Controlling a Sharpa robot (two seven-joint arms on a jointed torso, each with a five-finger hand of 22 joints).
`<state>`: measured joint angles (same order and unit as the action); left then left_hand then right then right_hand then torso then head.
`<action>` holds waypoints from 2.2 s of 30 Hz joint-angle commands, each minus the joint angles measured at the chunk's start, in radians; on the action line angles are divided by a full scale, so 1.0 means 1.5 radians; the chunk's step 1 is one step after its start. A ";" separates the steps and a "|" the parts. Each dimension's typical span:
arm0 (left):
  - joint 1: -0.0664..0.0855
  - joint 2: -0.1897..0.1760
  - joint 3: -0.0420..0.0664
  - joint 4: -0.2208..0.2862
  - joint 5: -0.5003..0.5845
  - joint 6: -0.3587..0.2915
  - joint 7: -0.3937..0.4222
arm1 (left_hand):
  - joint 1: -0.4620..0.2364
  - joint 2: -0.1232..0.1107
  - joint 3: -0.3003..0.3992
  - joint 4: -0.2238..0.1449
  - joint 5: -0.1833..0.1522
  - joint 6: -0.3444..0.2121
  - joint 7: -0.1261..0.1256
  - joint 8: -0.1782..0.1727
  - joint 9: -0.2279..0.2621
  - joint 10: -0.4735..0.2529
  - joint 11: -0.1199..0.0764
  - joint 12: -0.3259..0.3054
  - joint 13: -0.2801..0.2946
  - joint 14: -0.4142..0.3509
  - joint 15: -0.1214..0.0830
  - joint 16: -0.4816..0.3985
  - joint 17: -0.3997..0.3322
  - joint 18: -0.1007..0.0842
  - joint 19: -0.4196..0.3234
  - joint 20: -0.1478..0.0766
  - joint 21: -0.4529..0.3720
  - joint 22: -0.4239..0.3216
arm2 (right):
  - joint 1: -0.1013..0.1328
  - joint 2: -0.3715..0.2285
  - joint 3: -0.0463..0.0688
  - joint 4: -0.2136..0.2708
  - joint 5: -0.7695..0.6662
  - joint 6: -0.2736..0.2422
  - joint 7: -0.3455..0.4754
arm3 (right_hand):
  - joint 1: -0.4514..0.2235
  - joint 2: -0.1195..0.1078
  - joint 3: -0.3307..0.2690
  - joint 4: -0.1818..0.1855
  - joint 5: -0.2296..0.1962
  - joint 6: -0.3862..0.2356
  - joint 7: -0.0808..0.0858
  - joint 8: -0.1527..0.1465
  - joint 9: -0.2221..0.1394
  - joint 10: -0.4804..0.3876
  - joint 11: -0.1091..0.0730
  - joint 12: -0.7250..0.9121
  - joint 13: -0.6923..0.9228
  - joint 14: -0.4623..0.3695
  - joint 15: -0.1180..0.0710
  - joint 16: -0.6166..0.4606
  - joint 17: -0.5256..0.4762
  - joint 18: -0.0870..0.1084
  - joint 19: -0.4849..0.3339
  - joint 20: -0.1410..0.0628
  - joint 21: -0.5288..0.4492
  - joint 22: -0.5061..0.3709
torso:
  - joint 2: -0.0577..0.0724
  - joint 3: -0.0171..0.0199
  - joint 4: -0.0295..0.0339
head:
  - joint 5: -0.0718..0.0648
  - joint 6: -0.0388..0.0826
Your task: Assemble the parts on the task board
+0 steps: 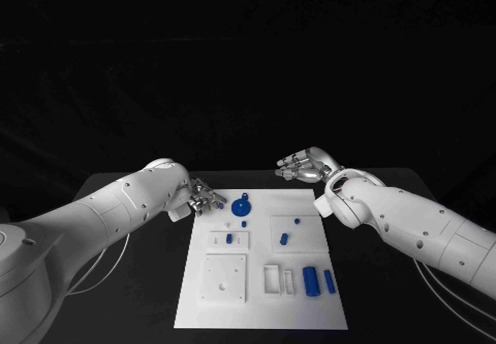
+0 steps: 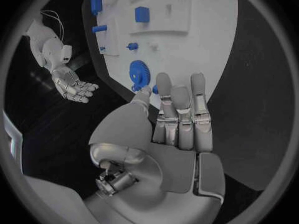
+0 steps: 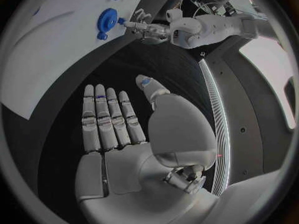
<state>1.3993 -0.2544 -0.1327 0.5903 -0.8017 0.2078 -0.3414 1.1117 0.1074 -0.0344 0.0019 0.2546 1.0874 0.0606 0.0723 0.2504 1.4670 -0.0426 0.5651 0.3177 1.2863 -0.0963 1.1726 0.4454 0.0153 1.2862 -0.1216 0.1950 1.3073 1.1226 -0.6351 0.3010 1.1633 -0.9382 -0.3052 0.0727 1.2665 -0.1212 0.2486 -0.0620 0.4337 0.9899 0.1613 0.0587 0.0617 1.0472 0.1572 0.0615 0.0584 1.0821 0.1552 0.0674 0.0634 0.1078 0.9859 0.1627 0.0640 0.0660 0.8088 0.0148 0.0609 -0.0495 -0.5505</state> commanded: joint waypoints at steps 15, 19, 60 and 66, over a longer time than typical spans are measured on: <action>-0.002 0.002 0.000 -0.005 0.017 0.010 0.017 | 0.032 0.021 0.013 -0.025 0.007 -0.001 -0.002 0.001 0.000 0.002 0.003 0.001 0.001 -0.008 -0.001 0.004 -0.001 -0.010 -0.004 0.004 -0.003 0.013 | 0.000 0.002 0.000 0.000 -0.001 -0.001 0.005 | 0.006 -0.001 -0.001 0.001 0.005 -0.005 -0.001 0.001 -0.001 -0.004 0.000 -0.002 -0.001 -0.004 -0.001 -0.003 -0.001 0.011 -0.004 0.000 0.003 -0.001 | 0.000 0.0001 0.0003 | 0.000 -0.002; -0.002 0.001 0.000 -0.005 0.018 0.013 0.017 | 0.041 0.025 0.016 -0.034 0.010 0.003 -0.003 0.002 0.001 0.002 0.002 0.002 0.001 -0.008 -0.001 0.005 -0.001 -0.010 -0.005 0.003 -0.003 0.013 | 0.000 0.002 0.000 0.000 -0.001 0.000 0.005 | 0.006 -0.001 -0.001 0.001 0.005 -0.005 -0.001 0.001 -0.001 -0.004 0.000 -0.002 -0.001 -0.004 -0.001 -0.003 -0.001 0.011 -0.004 0.000 0.003 -0.001 | 0.000 0.0003 0.0000 | -0.004 -0.002; -0.002 -0.012 0.000 0.013 0.026 -0.018 0.024 | 0.046 0.007 0.196 -0.112 0.040 0.072 -0.023 0.010 0.074 0.027 -0.010 0.011 -0.014 0.012 -0.011 0.015 0.015 -0.007 -0.009 -0.006 0.047 0.014 | 0.000 0.002 0.000 -0.007 0.002 0.001 0.005 | 0.007 -0.001 -0.003 0.003 0.006 -0.006 -0.001 0.001 -0.001 -0.004 0.000 -0.002 -0.001 -0.004 -0.001 -0.003 -0.001 0.011 -0.004 0.000 0.003 -0.001 | 0.000 -0.0003 0.0010 | 0.004 -0.004; -0.002 -0.025 0.000 0.034 0.030 -0.029 0.024 | 0.041 -0.008 0.207 -0.105 0.058 0.085 -0.029 0.014 0.092 0.030 -0.017 0.040 -0.021 0.026 -0.014 0.024 0.026 -0.004 -0.002 -0.008 0.062 0.014 | 0.000 -0.001 0.000 -0.006 0.002 0.001 0.005 | 0.007 -0.001 -0.003 0.003 0.006 -0.006 -0.001 0.001 -0.001 -0.004 0.000 -0.002 -0.001 -0.004 -0.001 -0.003 -0.001 0.011 -0.004 0.000 0.003 -0.001 | -0.001 -0.0006 0.0022 | 0.005 -0.005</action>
<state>1.3974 -0.2881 -0.1328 0.6311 -0.7678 0.1851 -0.3139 1.1716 0.1006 0.2727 -0.1561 0.3396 1.1344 0.0889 0.0859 0.2588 1.4741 -0.0535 0.6214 0.2873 1.3220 -0.1175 1.2049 0.4827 0.0152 1.2792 -0.1290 0.2842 1.3074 1.1226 -0.6351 0.3010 1.1522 -0.9364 -0.3077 0.0730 1.2665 -0.1212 0.2487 -0.0620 0.4378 0.9901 0.1611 0.0587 0.0610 1.0472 0.1572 0.0615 0.0584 1.0822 0.1550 0.0675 0.0634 0.1079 0.9860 0.1626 0.0640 0.0661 0.8085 0.0144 0.0626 -0.0422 -0.5565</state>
